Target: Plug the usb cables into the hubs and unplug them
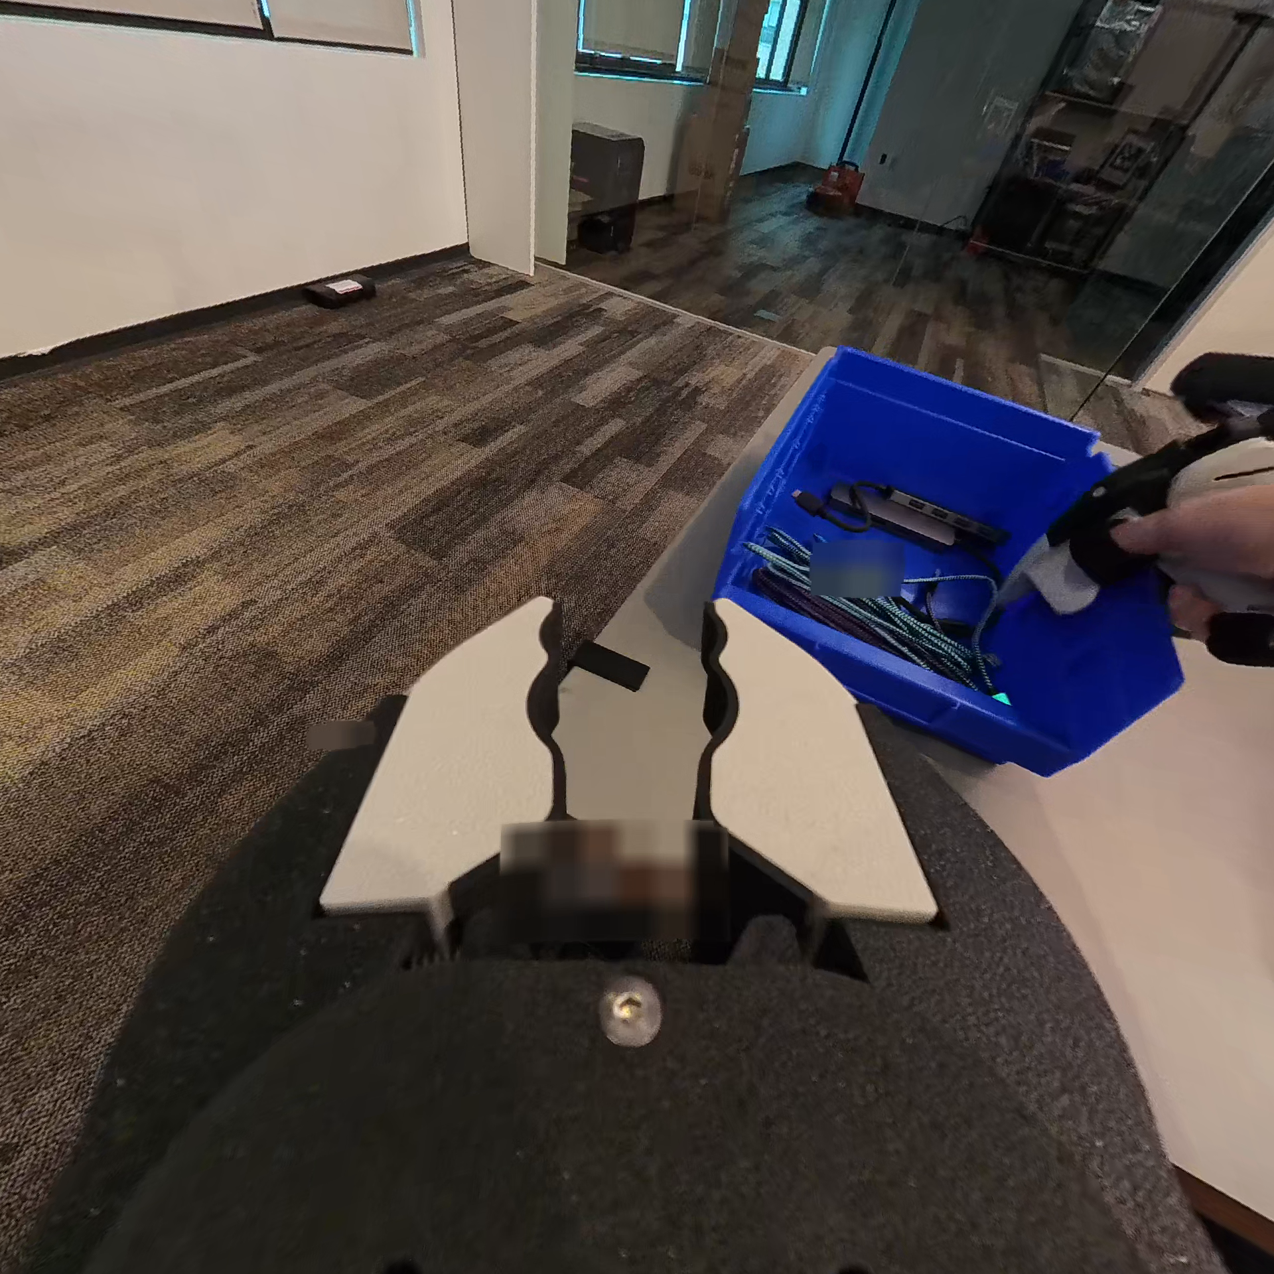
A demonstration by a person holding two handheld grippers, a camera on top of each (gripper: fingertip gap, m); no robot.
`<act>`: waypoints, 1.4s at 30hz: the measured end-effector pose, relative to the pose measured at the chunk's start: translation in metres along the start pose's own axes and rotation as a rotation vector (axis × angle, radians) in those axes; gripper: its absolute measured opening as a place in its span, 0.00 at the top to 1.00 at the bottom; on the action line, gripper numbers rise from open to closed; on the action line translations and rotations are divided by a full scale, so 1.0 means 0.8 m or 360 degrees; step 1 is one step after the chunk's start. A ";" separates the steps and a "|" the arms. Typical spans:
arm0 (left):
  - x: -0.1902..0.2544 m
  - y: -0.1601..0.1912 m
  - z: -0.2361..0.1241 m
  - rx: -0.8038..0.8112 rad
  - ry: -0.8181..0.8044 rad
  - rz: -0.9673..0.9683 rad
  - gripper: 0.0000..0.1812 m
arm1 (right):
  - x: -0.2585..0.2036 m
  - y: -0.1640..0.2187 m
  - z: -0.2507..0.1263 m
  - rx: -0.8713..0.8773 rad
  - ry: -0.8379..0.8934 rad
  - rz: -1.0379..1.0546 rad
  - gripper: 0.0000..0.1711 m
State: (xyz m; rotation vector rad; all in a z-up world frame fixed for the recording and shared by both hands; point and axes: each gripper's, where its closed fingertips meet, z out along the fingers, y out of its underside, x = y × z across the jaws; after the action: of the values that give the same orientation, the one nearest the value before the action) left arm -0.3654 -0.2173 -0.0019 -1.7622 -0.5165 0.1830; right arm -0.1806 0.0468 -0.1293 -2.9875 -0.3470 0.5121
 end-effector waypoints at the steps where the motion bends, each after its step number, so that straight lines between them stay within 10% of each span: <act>1: 0.003 0.001 0.000 -0.0007 0.0008 0.0000 0.79 | -0.002 -0.004 -0.006 0.0041 -0.0022 -0.0007 0.87; 9: 0.049 -0.005 -0.010 0.0048 0.0125 0.0077 0.79 | 0.041 -0.033 -0.200 0.0486 -0.0019 -0.0759 0.90; 15: 0.118 0.007 -0.007 0.0047 0.0271 0.0149 0.79 | 0.364 0.073 -0.314 0.0526 0.0592 -0.0478 0.69; 20: 0.212 0.012 0.005 0.0007 0.0473 0.0265 0.79 | 0.517 0.144 -0.284 0.0504 0.0469 -0.0024 0.66; 27: 0.338 0.015 -0.004 -0.0050 0.0697 0.0534 0.79 | 0.537 0.169 -0.202 0.0180 0.0426 -0.0086 0.83; 42: 0.452 0.009 -0.041 0.0018 0.0747 0.0828 0.80 | 0.764 0.228 -0.286 0.0152 0.0312 0.0040 0.96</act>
State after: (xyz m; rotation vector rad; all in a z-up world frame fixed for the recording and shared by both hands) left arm -0.0295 -0.0898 0.0537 -1.8221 0.2865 0.1254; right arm 0.4956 0.0031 -0.1320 -2.9194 -0.2610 0.2270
